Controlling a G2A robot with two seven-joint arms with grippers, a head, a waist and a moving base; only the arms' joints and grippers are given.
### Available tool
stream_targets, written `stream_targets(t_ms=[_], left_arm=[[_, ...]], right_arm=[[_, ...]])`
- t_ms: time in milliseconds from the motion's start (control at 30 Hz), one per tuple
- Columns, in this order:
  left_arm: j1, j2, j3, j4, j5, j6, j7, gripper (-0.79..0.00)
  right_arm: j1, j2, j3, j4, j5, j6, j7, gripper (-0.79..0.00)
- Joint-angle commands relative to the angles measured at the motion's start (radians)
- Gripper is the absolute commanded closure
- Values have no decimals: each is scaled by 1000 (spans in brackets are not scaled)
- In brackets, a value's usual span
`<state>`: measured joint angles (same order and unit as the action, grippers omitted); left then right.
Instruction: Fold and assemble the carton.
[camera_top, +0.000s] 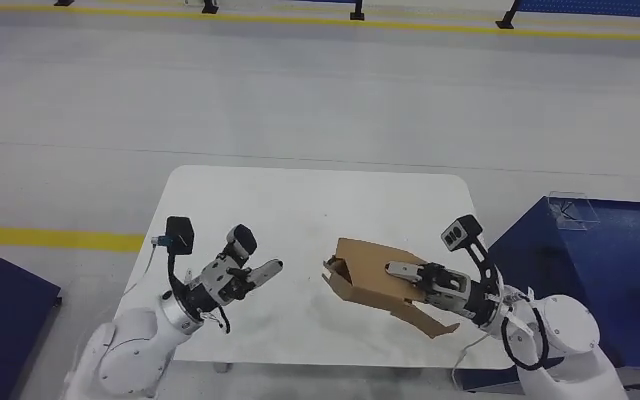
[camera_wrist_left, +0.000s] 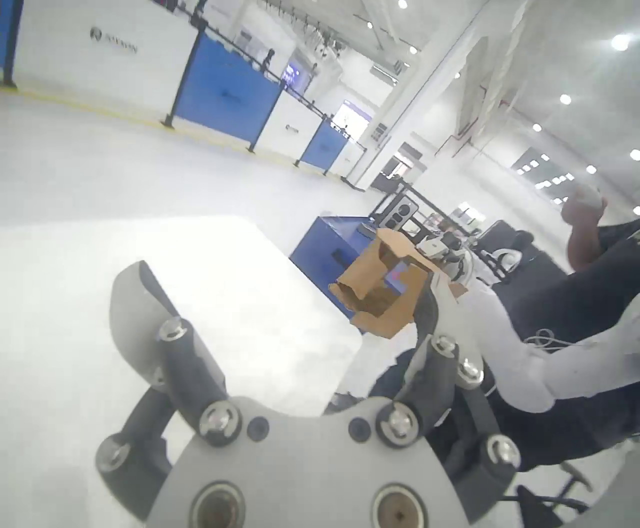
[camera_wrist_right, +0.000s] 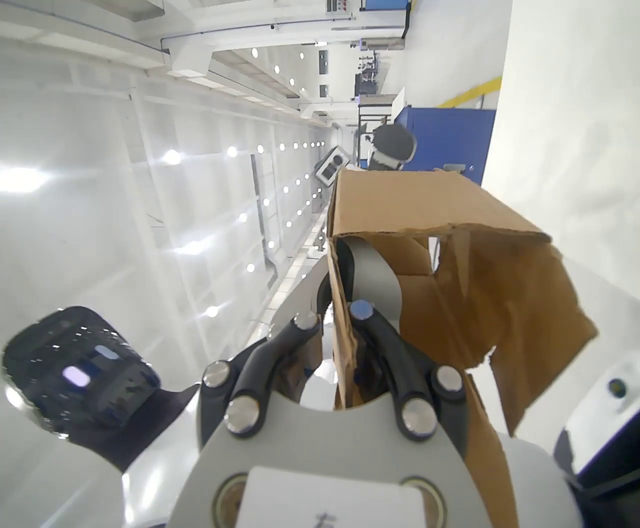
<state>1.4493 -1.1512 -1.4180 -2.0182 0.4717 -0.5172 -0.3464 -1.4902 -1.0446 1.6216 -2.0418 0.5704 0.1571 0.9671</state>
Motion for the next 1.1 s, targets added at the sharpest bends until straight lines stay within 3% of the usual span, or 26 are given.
stream_targets(t_ms=[0, 200, 433, 667, 1067], left_arm=[[24, -2, 14, -38, 106, -22, 77, -785], [61, -7, 82, -111, 205, -62, 152, -785], [33, -8, 173, -150, -100, -33, 5, -785], [-55, -7, 220, -123, -184, 36, -132, -785], [-134, -19, 304, -46, -150, 100, -148, -785]], right_arm=[[8, 3, 7, 0, -61, -88, 19, 0], [12, 9, 19, 19, -224, -344, 62, 0], [-26, 12, 26, 8, -450, -622, 8, 0], [-48, 14, 5, -2, -484, -662, -18, 0], [-56, 25, 4, -16, -434, -655, 17, 0]])
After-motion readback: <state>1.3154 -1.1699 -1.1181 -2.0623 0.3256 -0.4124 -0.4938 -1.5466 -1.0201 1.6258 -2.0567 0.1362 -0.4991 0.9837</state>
